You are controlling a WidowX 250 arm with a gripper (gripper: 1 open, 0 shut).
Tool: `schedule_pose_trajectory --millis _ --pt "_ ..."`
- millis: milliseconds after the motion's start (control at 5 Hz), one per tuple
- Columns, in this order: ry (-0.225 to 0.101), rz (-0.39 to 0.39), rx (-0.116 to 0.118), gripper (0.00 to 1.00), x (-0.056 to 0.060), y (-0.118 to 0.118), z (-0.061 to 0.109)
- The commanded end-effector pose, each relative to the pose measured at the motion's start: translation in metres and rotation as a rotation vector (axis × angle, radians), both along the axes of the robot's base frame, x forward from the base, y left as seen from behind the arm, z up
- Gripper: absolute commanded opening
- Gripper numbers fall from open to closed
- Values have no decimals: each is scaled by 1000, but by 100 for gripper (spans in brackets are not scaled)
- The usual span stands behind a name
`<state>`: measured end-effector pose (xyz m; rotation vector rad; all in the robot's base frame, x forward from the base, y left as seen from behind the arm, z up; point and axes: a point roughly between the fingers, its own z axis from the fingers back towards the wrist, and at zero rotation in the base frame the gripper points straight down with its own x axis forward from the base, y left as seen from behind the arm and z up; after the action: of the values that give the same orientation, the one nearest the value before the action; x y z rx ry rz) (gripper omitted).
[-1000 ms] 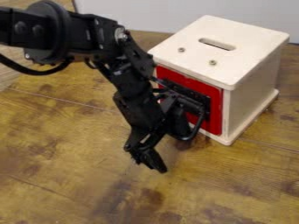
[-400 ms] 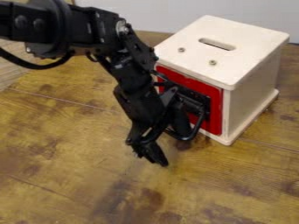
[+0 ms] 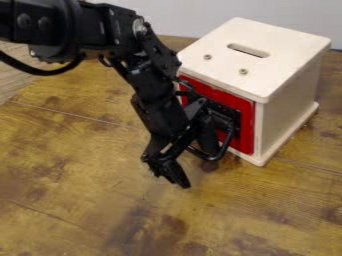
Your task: Open the drawer
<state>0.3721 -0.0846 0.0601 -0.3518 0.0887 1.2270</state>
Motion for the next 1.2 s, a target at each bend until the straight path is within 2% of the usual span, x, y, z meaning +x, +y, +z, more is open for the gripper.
schedule_pose_trajectory --millis 0,200,400,800,1000 --pt "-72 -5 -8 100 4 9 14" --pt "-72 137 10 0 -6 7 16" --pt "-70 289 25 0 -16 9 17" --pt "-68 268 37 0 -27 20 14" --pt "-65 314 46 0 -25 23 20"
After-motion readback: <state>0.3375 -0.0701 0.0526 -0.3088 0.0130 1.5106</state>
